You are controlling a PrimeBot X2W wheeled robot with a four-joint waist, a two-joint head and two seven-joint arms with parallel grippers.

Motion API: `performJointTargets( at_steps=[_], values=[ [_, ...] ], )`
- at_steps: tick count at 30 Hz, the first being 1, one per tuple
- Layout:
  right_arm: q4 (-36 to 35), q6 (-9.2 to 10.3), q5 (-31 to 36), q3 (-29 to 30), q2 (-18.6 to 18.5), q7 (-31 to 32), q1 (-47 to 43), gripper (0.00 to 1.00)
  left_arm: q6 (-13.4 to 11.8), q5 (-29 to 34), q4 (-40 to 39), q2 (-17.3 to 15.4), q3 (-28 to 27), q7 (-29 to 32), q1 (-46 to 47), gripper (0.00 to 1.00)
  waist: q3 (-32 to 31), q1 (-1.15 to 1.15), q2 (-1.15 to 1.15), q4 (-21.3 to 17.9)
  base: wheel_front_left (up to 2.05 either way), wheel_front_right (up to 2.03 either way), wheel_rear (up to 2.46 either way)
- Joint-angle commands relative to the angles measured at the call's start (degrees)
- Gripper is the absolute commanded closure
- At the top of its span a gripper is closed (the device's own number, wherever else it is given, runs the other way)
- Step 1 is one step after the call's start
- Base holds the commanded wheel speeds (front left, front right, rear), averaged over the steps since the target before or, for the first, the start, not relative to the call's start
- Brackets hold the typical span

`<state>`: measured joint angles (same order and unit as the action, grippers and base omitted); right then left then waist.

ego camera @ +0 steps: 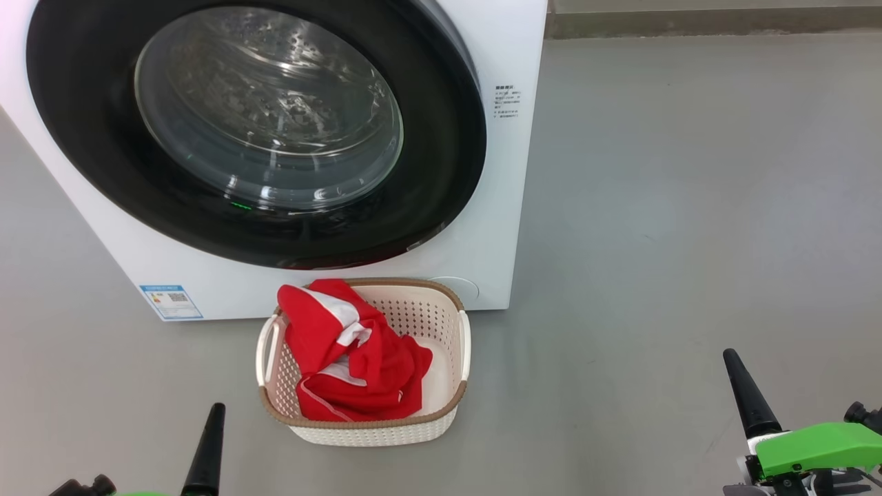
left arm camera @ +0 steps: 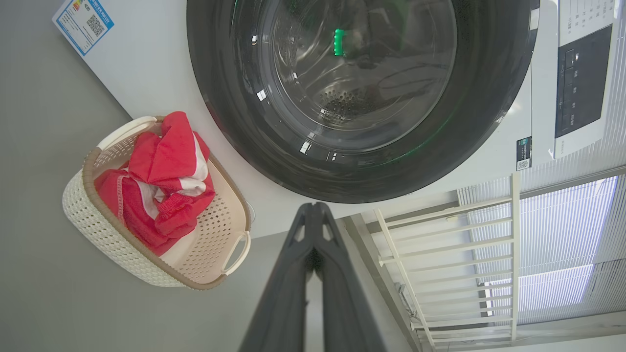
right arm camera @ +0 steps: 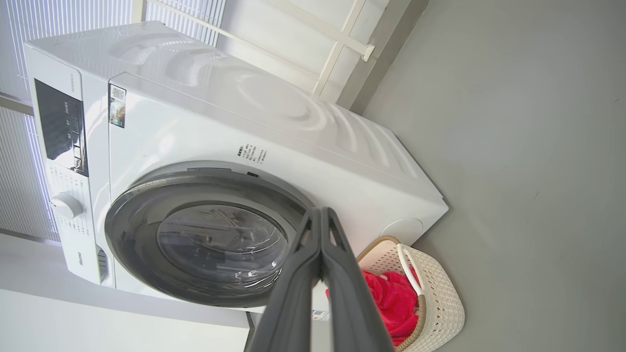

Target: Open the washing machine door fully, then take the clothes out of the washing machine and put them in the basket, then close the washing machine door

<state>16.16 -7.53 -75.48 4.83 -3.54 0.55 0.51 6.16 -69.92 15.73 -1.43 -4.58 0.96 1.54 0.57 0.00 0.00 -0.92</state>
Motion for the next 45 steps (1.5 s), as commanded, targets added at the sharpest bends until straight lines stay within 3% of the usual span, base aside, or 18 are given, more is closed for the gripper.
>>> performJointTargets(
  at_steps=[1, 32, 45],
  values=[
    [-1.76, 0.03, -1.5, -0.49, -0.54, 0.41, 2.71, 1.0, 0.7, -1.79, -1.54, -1.14, -1.47, 0.44, 2.47, 1.0, -0.02, 0.0, 0.0, 0.04, 0.0, 0.0, 0.0],
    [-2.15, 0.04, -16.96, 1.35, 0.39, 5.66, 5.64, 1.0, 1.33, -22.25, -1.66, -1.44, -1.93, 5.52, 4.65, 1.0, -0.39, 0.0, 0.0, 0.92, 0.0, 0.0, 0.0],
    [-2.15, 0.04, -16.9, 1.42, 0.44, 5.71, 5.65, 1.0, 1.33, -22.25, -1.66, -1.44, -1.93, 5.52, 4.65, 1.0, -0.39, 0.0, 0.0, 0.92, 0.0, 0.0, 0.0]
  ],
)
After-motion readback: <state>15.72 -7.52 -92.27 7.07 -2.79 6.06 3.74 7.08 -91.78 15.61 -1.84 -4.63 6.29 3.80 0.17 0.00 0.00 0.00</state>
